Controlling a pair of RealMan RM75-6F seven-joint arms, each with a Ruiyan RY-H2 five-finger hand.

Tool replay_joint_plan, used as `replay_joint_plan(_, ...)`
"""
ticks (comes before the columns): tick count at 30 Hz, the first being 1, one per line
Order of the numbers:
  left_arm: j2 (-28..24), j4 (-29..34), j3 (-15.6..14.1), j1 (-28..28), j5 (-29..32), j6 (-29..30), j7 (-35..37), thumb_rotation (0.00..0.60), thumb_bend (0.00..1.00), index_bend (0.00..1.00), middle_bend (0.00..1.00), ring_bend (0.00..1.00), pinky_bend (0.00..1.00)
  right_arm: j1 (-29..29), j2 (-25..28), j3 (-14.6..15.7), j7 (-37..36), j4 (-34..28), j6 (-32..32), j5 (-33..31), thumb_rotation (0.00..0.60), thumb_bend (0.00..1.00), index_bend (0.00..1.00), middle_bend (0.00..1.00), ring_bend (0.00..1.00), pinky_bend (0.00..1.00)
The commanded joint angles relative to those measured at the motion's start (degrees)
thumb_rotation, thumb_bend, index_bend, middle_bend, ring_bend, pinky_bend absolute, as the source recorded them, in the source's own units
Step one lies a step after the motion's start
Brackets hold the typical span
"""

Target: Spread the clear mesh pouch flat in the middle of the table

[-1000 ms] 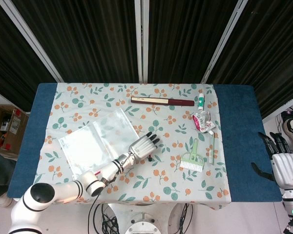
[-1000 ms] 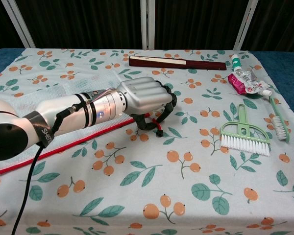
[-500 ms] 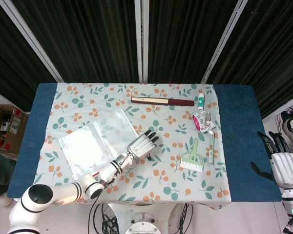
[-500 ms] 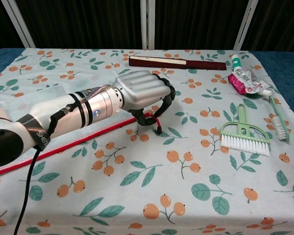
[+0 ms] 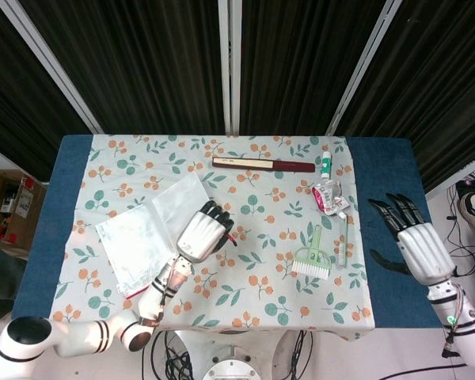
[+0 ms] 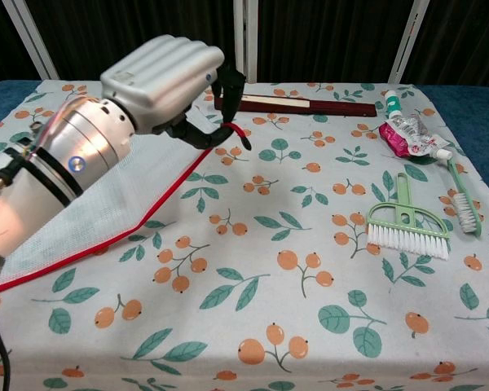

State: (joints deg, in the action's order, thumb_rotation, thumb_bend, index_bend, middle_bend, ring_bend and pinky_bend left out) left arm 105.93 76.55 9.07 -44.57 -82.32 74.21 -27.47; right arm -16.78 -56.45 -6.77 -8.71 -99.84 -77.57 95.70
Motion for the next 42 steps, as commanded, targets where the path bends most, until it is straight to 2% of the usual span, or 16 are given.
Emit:
replay_joint_plan(1, -1.7, 4.1, 0.0, 3.2, -1.0, 4.3, -2.9, 0.600, 0.38, 0.69, 0.58, 0.49, 0.45, -4.5, 0.7, -2.1, 1.1, -2.7, 4.1, 1.5, 0.600, 0.18, 0.01, 0.13, 0.00, 0.00)
replay_joint_plan(6, -2.7, 8.6, 0.5, 6.7, -2.0, 10.1, -4.7, 0.600, 0.38, 0.70, 0.66, 0.58, 0.57, -11.9, -0.6, -4.8, 2.4, -4.8, 12.0, 0.3, 0.600, 0.18, 0.04, 0.13, 0.00, 0.00)
replay_joint_plan(10, -3.2, 11.1, 0.3, 8.8, -3.1, 13.2, -5.9, 0.600, 0.38, 0.72, 0.71, 0.63, 0.62, -18.1, -2.9, -7.0, 3.5, -4.9, 18.6, -1.7, 0.600, 0.18, 0.06, 0.13, 0.00, 0.00)
replay_joint_plan(15, -3.4, 13.5, 0.0, 11.2, -4.1, 15.8, -6.7, 0.600, 0.38, 0.72, 0.76, 0.68, 0.64, -25.2, -6.9, -9.5, 5.2, -3.7, 25.4, -5.4, 0.600, 0.18, 0.11, 0.13, 0.00, 0.01)
replay_joint_plan(23, -3.9, 16.1, -0.9, 14.3, -6.2, 18.6, -7.0, 0.600, 0.38, 0.72, 0.76, 0.68, 0.64, -34.7, -13.4, -12.3, 6.4, 1.1, 33.1, -11.0, 0.600, 0.19, 0.24, 0.14, 0.00, 0.01)
replay_joint_plan(26, -3.9, 16.7, -1.2, 15.3, -7.1, 19.4, -7.3, 0.600, 0.38, 0.72, 0.76, 0.68, 0.64, -37.9, -16.0, -12.9, 6.6, 3.4, 35.4, -12.7, 0.600, 0.21, 0.32, 0.15, 0.00, 0.01)
replay_joint_plan(30, -4.4, 17.6, -1.5, 16.4, -8.0, 19.8, -7.9, 0.600, 0.37, 0.72, 0.76, 0.68, 0.64, -41.2, -19.7, -13.1, 6.2, 6.8, 37.1, -14.2, 0.600, 0.22, 0.35, 0.16, 0.00, 0.01)
replay_joint_plan(42, -5.1, 19.4, -1.7, 19.3, -9.6, 20.3, -8.6, 0.600, 0.37, 0.72, 0.76, 0.68, 0.64, -48.5, -28.8, -12.9, 0.1, 15.3, 39.5, -14.7, 0.600, 0.23, 0.30, 0.16, 0.00, 0.01)
